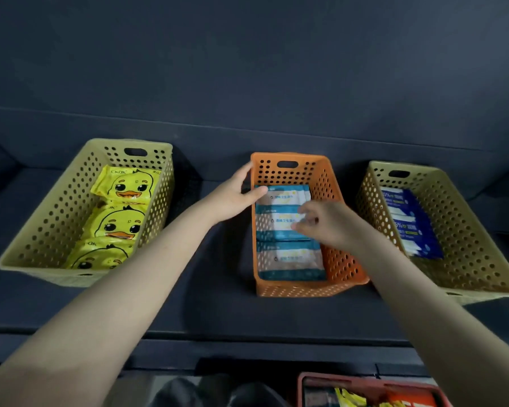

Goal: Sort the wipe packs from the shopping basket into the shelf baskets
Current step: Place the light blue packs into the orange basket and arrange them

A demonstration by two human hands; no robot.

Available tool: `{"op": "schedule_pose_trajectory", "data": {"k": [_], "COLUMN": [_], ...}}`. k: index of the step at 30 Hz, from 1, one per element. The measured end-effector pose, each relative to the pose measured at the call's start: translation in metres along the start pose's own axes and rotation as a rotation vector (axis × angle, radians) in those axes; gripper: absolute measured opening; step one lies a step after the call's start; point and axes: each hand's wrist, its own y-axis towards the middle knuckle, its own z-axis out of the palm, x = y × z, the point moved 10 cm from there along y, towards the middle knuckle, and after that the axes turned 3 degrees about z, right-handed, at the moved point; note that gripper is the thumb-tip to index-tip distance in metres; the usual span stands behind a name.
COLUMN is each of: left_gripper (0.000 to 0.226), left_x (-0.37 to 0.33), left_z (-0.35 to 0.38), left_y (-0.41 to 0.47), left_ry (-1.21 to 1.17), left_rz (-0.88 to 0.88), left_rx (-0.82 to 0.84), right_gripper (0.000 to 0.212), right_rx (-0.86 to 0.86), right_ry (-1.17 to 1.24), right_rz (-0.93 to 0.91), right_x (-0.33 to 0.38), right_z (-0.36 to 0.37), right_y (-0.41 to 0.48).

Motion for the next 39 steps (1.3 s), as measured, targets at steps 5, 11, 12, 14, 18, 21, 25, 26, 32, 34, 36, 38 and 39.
{"op": "schedule_pose_trajectory", "data": {"k": [5, 11, 12, 14, 18, 21, 25, 26, 32, 34, 36, 38, 39], "left_gripper": [0.071, 0.049, 0.048, 0.048, 0.05, 0.049, 0.045, 0.045, 0.043, 0.043, 0.042, 0.042, 0.041], "left_x": [-0.02, -0.007, 0.006, 0.035, 0.093, 0.133, 0.163, 0.167, 0.17, 0.166, 0.159, 0.148, 0.143], "left_z": [-0.039, -0.041, -0.035, -0.017, 0.03, 0.068, 0.116, 0.129, 0.22, 0.257, 0.296, 0.334, 0.353], "left_y": [-0.036, -0.164, -0.188, -0.235, -0.316, -0.361, -0.397, -0.402, -0.405, -0.399, -0.391, -0.386, -0.383], "left_ry": [0.088, -0.007, -0.034, -0.085, -0.132, -0.102, -0.117, -0.12, -0.122, -0.136, -0.137, -0.142, -0.146], "left_rz": [0.061, 0.272, 0.274, 0.257, 0.152, 0.058, -0.007, -0.019, -0.12, -0.163, -0.209, -0.251, -0.268], "left_rx": [-0.192, -0.34, -0.328, -0.281, -0.149, -0.066, -0.005, 0.018, 0.166, 0.202, 0.222, 0.224, 0.219], "right_gripper": [0.047, 0.041, 0.039, 0.038, 0.039, 0.035, 0.035, 0.035, 0.04, 0.041, 0.041, 0.039, 0.038], "right_rx": [-0.393, -0.728, -0.737, -0.723, -0.56, -0.459, -0.392, -0.38, -0.298, -0.273, -0.246, -0.208, -0.191], "right_ry": [0.054, 0.298, 0.323, 0.359, 0.419, 0.454, 0.486, 0.488, 0.553, 0.543, 0.539, 0.526, 0.51], "right_rz": [-0.019, 0.002, 0.016, 0.06, 0.249, 0.353, 0.491, 0.514, 0.698, 0.732, 0.756, 0.772, 0.773], "right_x": [0.021, 0.05, 0.054, 0.06, 0.053, 0.037, 0.005, -0.006, -0.099, -0.136, -0.177, -0.22, -0.241], "right_z": [-0.064, -0.021, 0.001, 0.048, 0.156, 0.222, 0.276, 0.286, 0.317, 0.32, 0.32, 0.317, 0.316], "right_y": [-0.051, -0.168, -0.187, -0.221, -0.278, -0.316, -0.358, -0.366, -0.406, -0.418, -0.427, -0.436, -0.439]}}
